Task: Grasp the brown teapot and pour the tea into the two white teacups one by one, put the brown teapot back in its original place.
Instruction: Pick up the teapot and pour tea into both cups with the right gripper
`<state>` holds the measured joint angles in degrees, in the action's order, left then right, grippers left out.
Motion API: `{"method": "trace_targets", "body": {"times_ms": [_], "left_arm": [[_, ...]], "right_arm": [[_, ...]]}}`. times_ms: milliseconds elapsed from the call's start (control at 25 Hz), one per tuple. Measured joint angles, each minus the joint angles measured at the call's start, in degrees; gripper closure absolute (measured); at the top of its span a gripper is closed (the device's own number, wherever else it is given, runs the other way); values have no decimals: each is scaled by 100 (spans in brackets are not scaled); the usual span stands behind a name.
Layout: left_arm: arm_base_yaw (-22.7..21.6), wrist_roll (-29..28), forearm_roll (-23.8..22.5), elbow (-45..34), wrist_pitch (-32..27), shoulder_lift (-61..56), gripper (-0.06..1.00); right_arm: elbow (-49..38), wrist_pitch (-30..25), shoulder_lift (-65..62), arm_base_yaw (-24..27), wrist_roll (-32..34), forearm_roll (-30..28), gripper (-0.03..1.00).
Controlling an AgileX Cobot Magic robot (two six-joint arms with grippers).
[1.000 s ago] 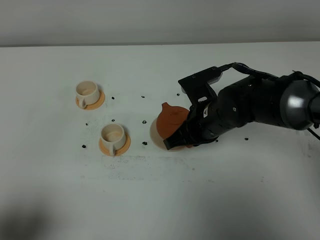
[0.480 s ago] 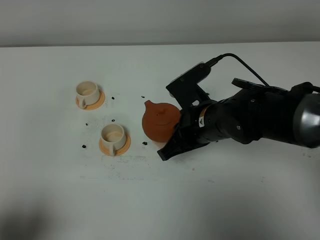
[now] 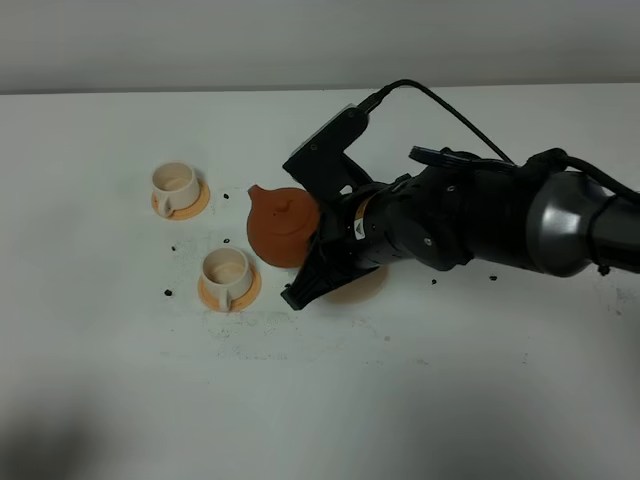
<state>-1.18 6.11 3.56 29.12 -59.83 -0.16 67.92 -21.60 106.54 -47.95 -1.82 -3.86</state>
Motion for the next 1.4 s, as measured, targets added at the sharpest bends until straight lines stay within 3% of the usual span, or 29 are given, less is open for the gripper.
{"method": "trace_targets", "body": {"times_ms": [640,1400], "left_arm": [[0,6,0,0,0,0,28],[0,1,0,0,0,0,28]], "right_arm": [[36,-317,202,-230,-117,-1569,85],[36,-288,296,-406,-242,-2825,85]]}}
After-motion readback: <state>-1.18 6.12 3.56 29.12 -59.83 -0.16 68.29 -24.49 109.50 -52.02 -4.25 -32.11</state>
